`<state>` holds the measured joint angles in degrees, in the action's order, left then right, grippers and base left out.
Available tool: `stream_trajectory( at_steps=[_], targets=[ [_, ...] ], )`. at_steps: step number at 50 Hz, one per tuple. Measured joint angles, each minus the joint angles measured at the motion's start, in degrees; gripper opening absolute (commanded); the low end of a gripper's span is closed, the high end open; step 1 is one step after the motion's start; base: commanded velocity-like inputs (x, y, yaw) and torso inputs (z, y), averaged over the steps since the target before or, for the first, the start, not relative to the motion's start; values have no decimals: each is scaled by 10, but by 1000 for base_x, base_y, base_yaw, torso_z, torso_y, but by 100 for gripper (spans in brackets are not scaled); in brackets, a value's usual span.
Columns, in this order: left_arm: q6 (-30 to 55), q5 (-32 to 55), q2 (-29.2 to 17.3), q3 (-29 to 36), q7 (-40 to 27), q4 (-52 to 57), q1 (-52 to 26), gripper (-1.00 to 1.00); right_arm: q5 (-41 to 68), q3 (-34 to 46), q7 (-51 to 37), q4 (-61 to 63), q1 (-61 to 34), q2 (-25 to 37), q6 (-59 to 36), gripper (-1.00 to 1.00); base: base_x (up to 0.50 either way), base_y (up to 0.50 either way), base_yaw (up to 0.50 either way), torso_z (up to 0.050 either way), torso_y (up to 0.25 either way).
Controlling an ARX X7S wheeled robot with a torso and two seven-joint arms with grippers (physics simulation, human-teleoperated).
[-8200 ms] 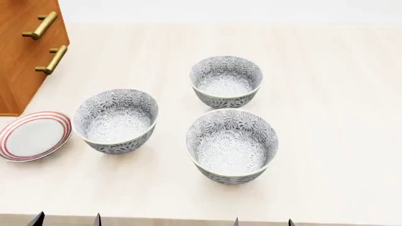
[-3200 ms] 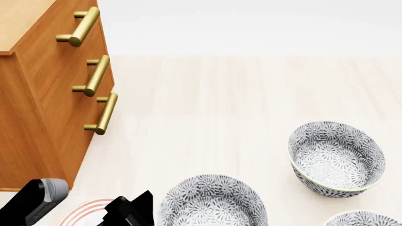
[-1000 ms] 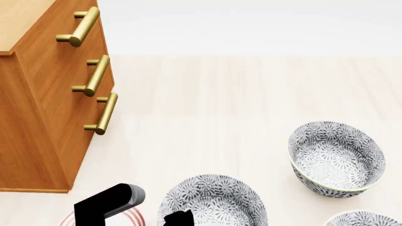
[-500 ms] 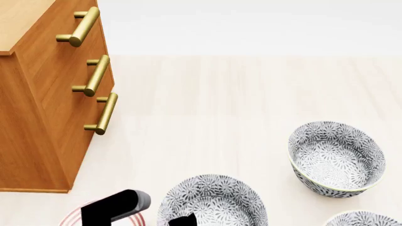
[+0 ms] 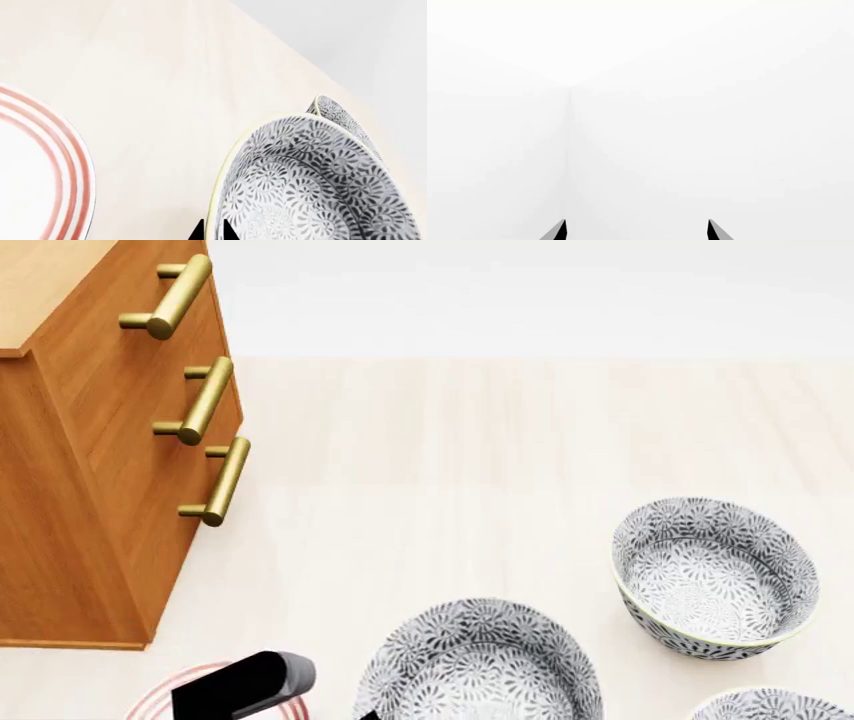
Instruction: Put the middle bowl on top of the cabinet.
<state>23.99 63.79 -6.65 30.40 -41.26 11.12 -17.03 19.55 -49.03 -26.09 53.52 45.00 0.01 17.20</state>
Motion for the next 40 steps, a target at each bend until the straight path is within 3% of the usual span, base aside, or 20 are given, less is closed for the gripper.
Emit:
stream_trajectory(
  at_steps=[5,40],
  targets=[
    [-8,-3,-3,1,2,12,4,-100,1,-1,0,1,0,0,0,100,0,0,0,11,64],
    [-29,-7,-33,12,-20,131,7,-100,-10,11,-10,7,0,0,0,100,0,0,0,33,232]
  ],
)
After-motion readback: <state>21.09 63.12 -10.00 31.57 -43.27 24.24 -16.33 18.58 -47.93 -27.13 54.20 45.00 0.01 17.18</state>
